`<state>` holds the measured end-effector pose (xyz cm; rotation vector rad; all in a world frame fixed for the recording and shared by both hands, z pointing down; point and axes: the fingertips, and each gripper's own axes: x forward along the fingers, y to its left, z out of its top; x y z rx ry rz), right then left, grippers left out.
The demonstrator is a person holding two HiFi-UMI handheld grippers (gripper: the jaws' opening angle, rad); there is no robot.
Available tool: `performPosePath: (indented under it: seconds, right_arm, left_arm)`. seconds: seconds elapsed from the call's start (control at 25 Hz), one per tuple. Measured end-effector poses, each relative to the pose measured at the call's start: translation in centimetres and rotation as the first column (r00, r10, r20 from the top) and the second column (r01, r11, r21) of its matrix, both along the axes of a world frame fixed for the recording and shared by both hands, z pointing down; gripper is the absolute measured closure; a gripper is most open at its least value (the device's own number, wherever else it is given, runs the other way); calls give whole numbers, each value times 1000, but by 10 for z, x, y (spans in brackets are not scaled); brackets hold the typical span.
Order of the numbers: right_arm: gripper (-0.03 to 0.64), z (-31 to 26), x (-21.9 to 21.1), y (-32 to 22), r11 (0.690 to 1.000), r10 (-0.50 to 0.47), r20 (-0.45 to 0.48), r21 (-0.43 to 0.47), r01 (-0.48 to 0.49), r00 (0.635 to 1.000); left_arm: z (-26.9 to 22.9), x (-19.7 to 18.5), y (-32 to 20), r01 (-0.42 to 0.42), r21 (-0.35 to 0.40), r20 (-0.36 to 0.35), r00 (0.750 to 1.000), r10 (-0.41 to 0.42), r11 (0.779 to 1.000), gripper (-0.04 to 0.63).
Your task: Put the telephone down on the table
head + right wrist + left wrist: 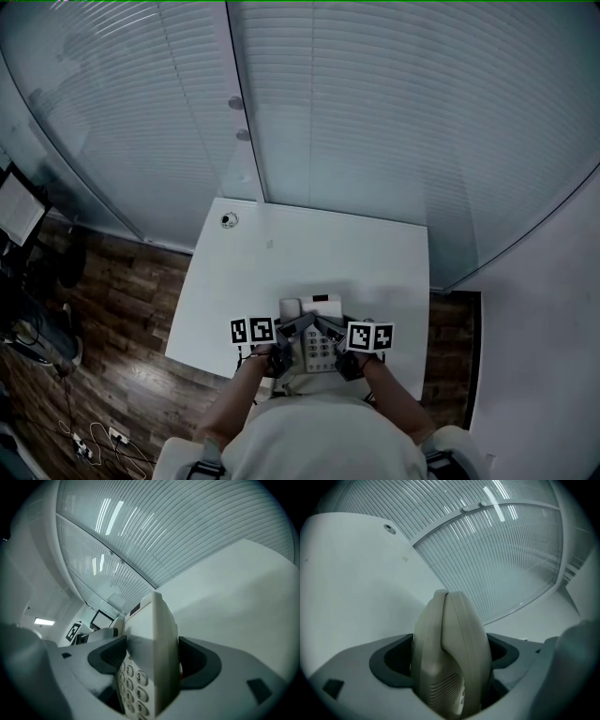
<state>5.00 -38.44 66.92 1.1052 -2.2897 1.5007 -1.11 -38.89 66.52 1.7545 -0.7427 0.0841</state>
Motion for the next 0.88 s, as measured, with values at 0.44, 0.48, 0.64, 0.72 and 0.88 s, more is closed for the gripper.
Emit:
performPosePath:
  seconds: [0.44, 0.48, 0.64, 0.72, 0.88]
  right_arm:
    - [267, 17, 6, -16, 1000, 12, -4, -2, -12, 1000]
    - [267, 19, 7, -17, 1000, 12, -4, -3, -12, 1000]
    - [267, 24, 8, -21, 1000, 13, -6, -3, -13, 1000]
    - [267, 28, 8, -23, 1000, 17, -5, -7, -17, 1000]
    - [267, 32, 9, -25, 1000, 18, -4, -1, -18, 1000]
  left_arm:
    - [17, 6, -17, 2, -7, 4, 1000, -2, 1000, 163]
    - [19, 6, -17, 3, -8, 6, 1000, -3, 1000, 163]
    - [25, 7, -22, 10, -6, 9, 1000, -10, 1000, 163]
    - [28, 7, -25, 10, -6, 13, 1000, -10, 1000, 163]
    - [31, 7, -28, 19, 4, 22, 1000, -20, 1000, 163]
